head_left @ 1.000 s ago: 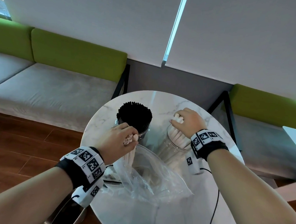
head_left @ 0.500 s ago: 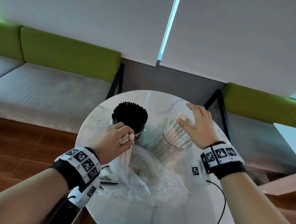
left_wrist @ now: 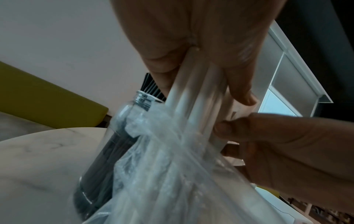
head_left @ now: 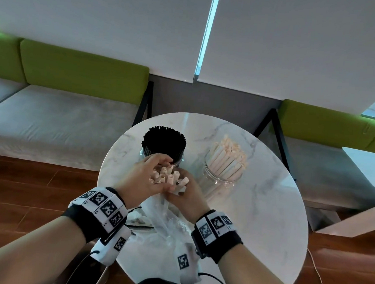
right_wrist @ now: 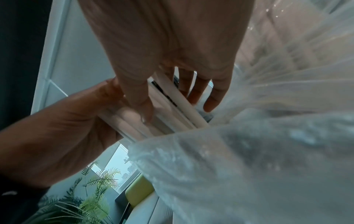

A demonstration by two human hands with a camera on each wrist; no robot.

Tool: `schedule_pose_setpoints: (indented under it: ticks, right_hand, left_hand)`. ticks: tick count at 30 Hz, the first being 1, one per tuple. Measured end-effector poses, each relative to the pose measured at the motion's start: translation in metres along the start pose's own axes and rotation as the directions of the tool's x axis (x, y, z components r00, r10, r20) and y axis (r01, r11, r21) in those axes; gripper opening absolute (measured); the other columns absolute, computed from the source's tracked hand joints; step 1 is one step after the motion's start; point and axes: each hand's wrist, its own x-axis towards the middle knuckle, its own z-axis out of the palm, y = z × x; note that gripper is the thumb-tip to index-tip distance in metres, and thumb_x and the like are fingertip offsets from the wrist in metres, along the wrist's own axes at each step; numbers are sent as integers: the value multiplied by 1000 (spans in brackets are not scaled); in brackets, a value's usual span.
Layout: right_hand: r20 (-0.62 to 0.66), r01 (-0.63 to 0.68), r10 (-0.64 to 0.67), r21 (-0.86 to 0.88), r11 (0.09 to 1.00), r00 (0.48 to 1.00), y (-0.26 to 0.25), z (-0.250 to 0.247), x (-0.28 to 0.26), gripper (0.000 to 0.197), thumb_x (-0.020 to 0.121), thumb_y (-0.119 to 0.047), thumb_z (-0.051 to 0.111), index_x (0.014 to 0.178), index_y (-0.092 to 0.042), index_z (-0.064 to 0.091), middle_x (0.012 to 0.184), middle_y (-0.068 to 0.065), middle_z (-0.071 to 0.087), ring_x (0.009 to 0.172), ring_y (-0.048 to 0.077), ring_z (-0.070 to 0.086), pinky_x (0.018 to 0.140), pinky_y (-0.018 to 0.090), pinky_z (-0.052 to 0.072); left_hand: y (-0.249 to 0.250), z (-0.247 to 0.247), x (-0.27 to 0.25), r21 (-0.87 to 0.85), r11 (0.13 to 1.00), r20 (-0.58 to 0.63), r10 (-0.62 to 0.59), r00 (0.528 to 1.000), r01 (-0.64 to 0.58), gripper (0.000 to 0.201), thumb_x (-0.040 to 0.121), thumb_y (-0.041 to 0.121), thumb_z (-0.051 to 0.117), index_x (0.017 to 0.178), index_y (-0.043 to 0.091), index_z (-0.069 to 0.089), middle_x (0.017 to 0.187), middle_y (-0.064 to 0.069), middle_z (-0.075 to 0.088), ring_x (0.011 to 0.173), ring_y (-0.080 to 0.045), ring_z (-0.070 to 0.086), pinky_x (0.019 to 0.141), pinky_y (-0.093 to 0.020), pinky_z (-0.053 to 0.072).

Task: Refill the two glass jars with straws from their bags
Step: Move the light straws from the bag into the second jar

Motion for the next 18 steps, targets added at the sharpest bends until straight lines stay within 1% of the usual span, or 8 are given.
schedule_pose_setpoints:
  ticks: [1, 3, 5, 7, 9, 11, 14, 18]
  right_hand:
    - [-6, 18, -18, -64, 998, 1000, -1, 1, 0, 52, 67, -27, 75, 116, -22, 59, 113, 0, 63, 110, 18, 55, 94, 42, 48]
    - [5, 32, -32, -136, 990, 999, 0, 2, 1, 43, 73, -17, 76, 114, -16, 62, 111, -1, 62, 110, 15, 48, 96, 24, 40]
    - [-17, 16, -18, -102, 995, 1000, -1, 2, 0, 41, 73, -11, 77, 112, -12, 63, 112, 4, 59, 103, 9, 45, 85, 4, 34]
    - [-48, 1, -3, -59, 998, 999, -3, 3, 2, 39, 72, -11, 78, 109, -10, 65, 111, 6, 58, 98, 3, 44, 78, -1, 33]
    - [-46, 28, -31, -81, 996, 998, -5, 4, 4, 33, 73, -13, 79, 104, -10, 67, 104, 1, 59, 102, 7, 45, 81, 2, 35]
    - [-31, 59, -65, -143, 988, 997, -6, 5, 5, 29, 75, -16, 78, 102, -12, 68, 98, -3, 59, 110, 15, 46, 92, 15, 39]
    - [-31, 70, -75, -150, 986, 997, -9, 3, 5, 27, 77, -16, 77, 101, -14, 65, 104, 5, 62, 110, 23, 50, 97, 32, 42]
    - [11, 134, -133, -149, 980, 991, -11, 4, 4, 20, 75, -13, 76, 93, -10, 69, 95, 3, 64, 105, 26, 55, 98, 40, 42]
  left_hand:
    - [-3, -2, -2, -11, 1000, 1, -2, 1000, 2, 62, 65, 22, 84, 117, 28, 50, 101, 24, 53, 92, 21, 49, 76, 6, 31]
    - [-10, -5, -6, 4, 1000, 6, -3, 1000, 3, 66, 66, 23, 84, 121, 28, 48, 101, 28, 55, 94, 23, 48, 77, 5, 31]
    - [-14, -9, -10, 29, 999, 20, -15, 1000, 15, 62, 68, 23, 82, 120, 30, 49, 99, 29, 55, 93, 24, 48, 76, 5, 32]
    - [-15, -10, -12, 64, 998, 23, -26, 999, 25, 50, 72, 23, 79, 114, 31, 54, 95, 24, 57, 90, 23, 48, 73, 4, 33]
    - [-16, -9, -13, 84, 996, 4, -18, 1000, 18, 37, 74, 22, 77, 107, 27, 60, 93, 18, 60, 90, 19, 49, 71, 3, 34]
    - [-17, -6, -12, 80, 997, -18, -11, 1000, 12, 33, 75, 19, 76, 104, 23, 63, 92, 18, 60, 90, 18, 50, 72, 2, 35]
    - [-15, -5, -12, 87, 996, -28, -3, 1000, 5, 32, 75, 17, 76, 104, 23, 64, 92, 21, 57, 91, 21, 48, 73, 4, 33]
    - [-10, -3, -12, 112, 994, -37, 10, 999, -6, 30, 76, 19, 75, 104, 23, 64, 91, 23, 53, 89, 25, 46, 71, 5, 31]
